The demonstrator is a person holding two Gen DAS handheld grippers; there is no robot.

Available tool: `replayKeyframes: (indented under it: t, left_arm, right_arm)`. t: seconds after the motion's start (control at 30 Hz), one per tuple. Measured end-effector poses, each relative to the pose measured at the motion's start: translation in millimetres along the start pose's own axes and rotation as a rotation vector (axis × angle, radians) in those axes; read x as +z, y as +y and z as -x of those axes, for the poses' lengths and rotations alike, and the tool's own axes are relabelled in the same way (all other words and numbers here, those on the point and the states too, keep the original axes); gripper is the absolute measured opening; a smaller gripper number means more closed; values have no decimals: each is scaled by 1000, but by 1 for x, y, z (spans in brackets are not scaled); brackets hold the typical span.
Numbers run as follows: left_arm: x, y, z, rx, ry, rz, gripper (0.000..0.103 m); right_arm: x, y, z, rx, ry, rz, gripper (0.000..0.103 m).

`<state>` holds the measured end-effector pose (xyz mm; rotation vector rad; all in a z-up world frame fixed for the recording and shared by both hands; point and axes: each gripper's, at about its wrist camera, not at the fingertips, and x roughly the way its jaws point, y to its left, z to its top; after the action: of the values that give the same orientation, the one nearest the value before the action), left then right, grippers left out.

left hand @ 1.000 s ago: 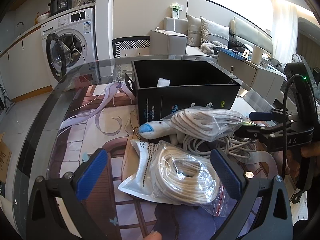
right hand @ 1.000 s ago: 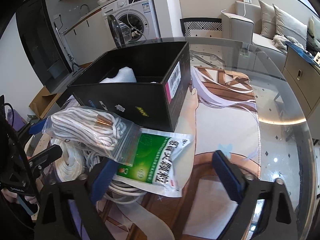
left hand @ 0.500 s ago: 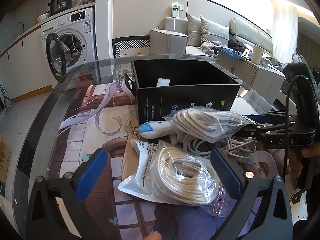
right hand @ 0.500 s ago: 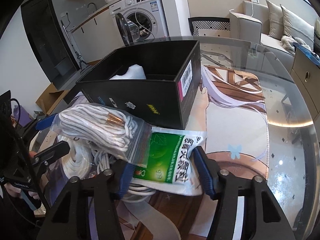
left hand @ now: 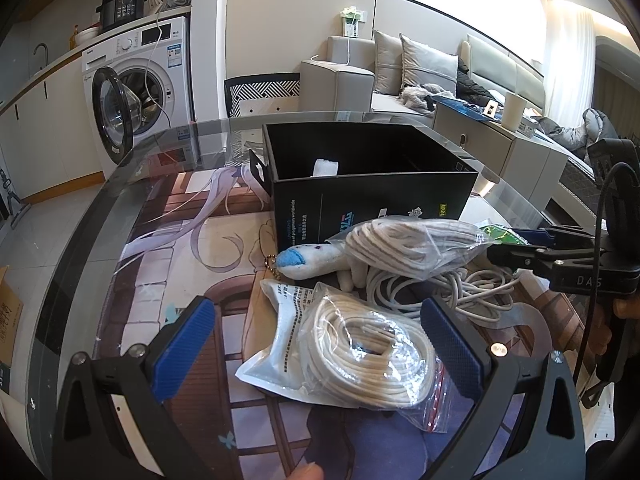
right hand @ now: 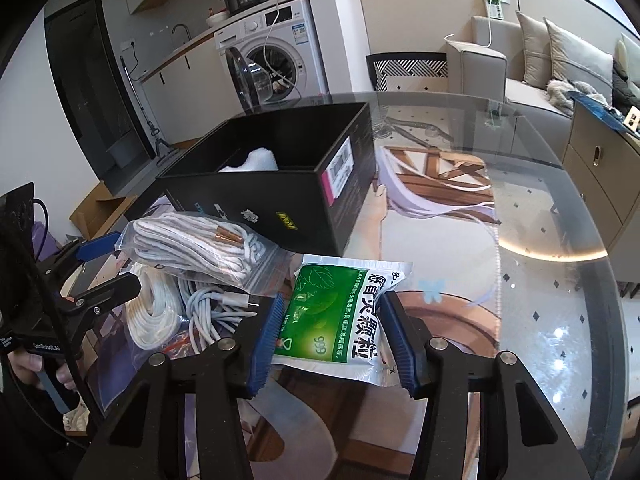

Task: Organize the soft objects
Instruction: 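Grasp the green printed sachet with the right gripper, then grasp the clear bag of white cable with the left gripper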

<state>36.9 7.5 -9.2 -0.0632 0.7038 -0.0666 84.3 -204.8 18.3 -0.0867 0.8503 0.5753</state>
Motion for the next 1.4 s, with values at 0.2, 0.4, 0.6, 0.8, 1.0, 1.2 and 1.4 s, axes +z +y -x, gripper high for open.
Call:
replayKeyframes:
  t: [0.2,0.4,0.6,0.8,1.0,1.2,1.4]
  left_arm:
    - [2,-2,6,-6,1,-4,103]
    - [1,-9,6,-23,20,-23,103]
    - [-2,-16,1,-75,61,-50,103]
    - [-5,-25,-7,-75,103,-94,103]
    - [-8,-35,-13,-43,135,-148,101]
    - [-11,-42,-16,-52,161,-185,94]
    - [-8,-39,-12,-63,139,-175,69]
  right_arm:
    - [-7,-8,15,-25,-29,-24,51]
    - [-11,-12,30,-40,-62,-33,51]
    - [-10,-9,38,-37,-78,-24,51]
    - [-10,-6,40,-33,-78,-17,51]
    - [-5,-2,39,-26,-80,-3,51]
    - [-4,-1,40,-23,-79,2,51]
    - [-2,-1,41,-23,-84,4,51]
